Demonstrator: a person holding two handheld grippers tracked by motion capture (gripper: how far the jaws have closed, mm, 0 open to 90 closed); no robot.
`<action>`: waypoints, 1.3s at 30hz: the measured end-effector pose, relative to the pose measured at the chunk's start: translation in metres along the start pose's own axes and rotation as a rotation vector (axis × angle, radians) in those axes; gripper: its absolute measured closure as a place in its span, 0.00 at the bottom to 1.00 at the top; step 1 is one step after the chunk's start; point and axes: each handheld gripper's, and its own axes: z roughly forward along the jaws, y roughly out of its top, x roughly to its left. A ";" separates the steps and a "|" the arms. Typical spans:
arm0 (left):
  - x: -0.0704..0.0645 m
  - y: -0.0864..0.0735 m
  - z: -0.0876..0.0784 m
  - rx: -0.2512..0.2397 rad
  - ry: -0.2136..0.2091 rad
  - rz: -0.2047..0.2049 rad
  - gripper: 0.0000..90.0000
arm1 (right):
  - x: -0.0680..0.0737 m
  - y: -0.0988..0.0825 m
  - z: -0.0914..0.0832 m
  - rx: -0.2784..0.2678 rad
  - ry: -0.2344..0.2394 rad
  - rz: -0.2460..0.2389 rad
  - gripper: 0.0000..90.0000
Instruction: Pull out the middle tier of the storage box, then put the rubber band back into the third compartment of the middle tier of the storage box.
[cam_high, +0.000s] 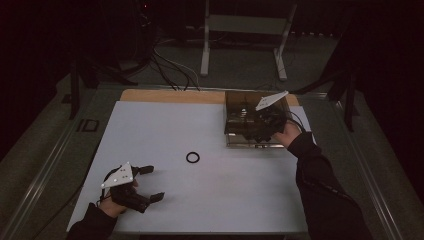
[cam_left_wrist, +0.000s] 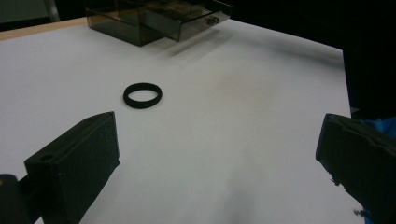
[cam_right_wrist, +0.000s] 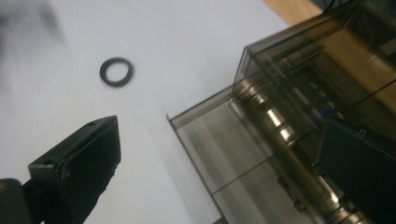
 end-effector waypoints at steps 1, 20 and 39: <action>0.000 0.000 0.000 0.000 0.000 0.000 0.01 | 0.001 0.002 0.000 -0.004 -0.006 0.002 0.00; -0.001 0.000 -0.001 -0.002 0.004 0.001 0.01 | 0.022 0.022 0.005 -0.075 -0.031 0.047 0.00; -0.001 0.000 0.000 -0.003 0.001 0.002 0.01 | 0.050 0.044 0.031 -0.102 -0.005 0.062 0.00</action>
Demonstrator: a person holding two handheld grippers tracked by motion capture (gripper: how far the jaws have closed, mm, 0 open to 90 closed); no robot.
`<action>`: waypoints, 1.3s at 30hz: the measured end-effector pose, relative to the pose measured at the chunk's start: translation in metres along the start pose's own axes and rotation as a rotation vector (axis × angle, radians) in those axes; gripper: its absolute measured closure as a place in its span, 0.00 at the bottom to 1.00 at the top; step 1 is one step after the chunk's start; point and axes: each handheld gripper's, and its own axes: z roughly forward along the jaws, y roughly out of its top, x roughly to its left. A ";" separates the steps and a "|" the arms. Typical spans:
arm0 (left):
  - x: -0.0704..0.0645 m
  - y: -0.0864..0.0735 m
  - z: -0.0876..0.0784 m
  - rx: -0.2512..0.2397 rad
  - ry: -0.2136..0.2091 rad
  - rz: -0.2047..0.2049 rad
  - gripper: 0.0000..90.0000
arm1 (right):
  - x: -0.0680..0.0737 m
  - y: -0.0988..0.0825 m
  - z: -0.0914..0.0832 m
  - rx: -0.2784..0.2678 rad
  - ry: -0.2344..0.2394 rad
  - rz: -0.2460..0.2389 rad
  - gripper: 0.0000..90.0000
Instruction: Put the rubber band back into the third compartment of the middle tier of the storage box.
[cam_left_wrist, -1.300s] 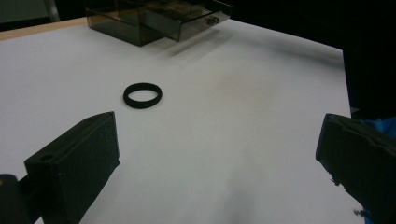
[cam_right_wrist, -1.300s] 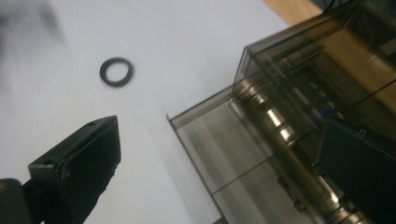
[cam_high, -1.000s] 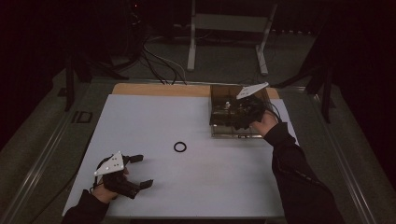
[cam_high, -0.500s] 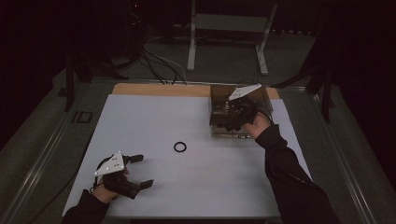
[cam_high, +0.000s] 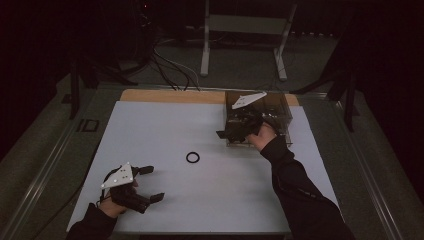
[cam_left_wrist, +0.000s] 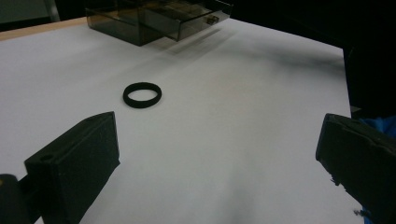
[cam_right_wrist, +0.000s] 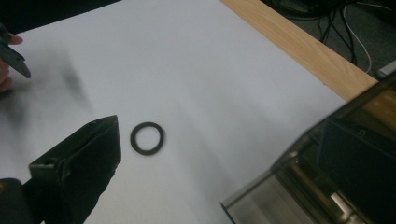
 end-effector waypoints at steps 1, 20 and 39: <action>0.000 0.000 0.000 0.000 0.000 0.000 0.01 | 0.001 0.001 0.002 -0.001 0.005 -0.001 0.00; 0.000 0.000 0.000 0.000 -0.002 0.000 0.01 | 0.028 0.001 0.046 0.009 0.038 0.012 0.00; 0.001 0.000 0.000 -0.001 -0.005 -0.002 0.01 | 0.044 -0.008 0.080 0.000 0.062 0.018 0.00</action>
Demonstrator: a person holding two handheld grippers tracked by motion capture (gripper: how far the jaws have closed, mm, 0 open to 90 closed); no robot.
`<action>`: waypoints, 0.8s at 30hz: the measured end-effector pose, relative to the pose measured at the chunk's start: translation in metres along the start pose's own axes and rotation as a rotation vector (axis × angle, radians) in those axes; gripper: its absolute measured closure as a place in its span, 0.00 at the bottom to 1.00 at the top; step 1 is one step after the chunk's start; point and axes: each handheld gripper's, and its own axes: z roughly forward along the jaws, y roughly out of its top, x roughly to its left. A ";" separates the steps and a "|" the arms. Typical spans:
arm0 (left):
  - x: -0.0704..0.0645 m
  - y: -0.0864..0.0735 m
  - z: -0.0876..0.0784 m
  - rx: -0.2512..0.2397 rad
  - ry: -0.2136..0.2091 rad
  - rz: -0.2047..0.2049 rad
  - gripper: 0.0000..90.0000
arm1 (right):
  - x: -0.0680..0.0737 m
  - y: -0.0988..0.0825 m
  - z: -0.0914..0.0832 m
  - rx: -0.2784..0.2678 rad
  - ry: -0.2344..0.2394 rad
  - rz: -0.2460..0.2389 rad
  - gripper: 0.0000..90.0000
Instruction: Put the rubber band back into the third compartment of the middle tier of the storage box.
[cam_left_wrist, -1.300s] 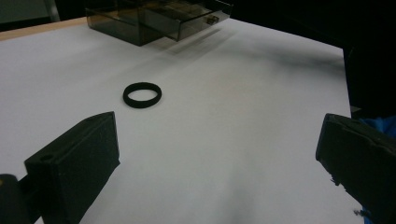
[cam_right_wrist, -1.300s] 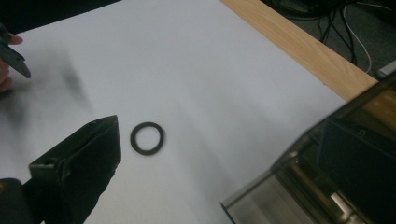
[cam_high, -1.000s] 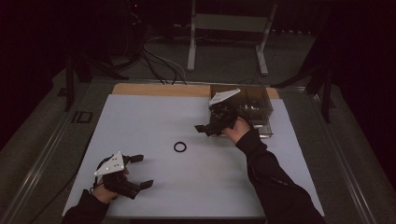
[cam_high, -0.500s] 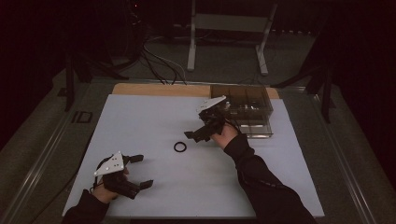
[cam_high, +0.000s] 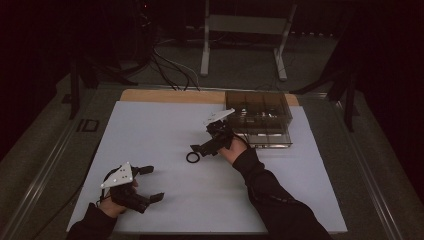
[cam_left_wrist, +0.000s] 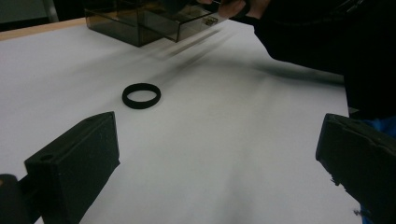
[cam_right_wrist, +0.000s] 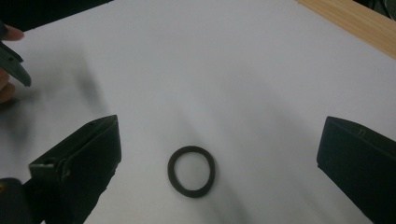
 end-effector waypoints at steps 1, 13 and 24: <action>0.000 0.000 0.000 -0.003 -0.001 -0.001 0.01 | 0.001 -0.001 0.002 0.001 -0.007 0.002 0.00; 0.000 0.000 0.000 0.000 -0.001 0.000 0.01 | 0.009 -0.014 0.023 0.040 -0.016 -0.023 0.13; 0.000 0.000 0.000 0.002 -0.001 0.001 0.01 | 0.008 -0.025 0.035 0.079 -0.006 -0.030 0.41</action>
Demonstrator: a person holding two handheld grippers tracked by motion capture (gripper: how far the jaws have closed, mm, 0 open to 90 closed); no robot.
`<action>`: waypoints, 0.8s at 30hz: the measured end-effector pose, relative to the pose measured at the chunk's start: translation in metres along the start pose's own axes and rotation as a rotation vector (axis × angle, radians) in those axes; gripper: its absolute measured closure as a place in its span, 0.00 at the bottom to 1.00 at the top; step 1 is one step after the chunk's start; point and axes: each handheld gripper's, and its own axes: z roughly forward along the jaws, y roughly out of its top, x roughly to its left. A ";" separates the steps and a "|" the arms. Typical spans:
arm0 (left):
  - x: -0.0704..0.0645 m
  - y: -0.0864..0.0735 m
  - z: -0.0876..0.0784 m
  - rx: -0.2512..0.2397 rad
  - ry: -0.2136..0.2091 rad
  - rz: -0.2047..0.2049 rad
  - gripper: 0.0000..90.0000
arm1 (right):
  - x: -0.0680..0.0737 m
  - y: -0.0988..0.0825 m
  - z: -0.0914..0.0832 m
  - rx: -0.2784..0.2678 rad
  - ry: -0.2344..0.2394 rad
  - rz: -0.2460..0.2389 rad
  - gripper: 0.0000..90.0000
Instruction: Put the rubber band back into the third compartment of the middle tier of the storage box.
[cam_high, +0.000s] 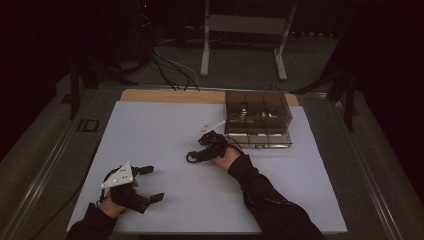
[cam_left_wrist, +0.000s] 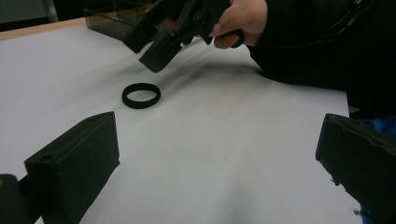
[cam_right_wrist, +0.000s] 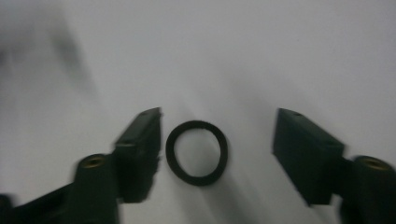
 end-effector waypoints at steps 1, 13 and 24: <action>0.000 0.000 0.000 0.002 0.001 -0.001 0.01 | 0.001 -0.001 0.001 0.003 0.003 -0.007 0.44; 0.000 0.000 0.000 0.005 -0.001 -0.001 0.01 | 0.000 -0.006 0.017 0.040 -0.037 -0.044 0.66; 0.000 0.000 0.000 0.003 -0.001 -0.001 0.01 | 0.000 -0.010 0.027 0.066 -0.067 -0.059 0.84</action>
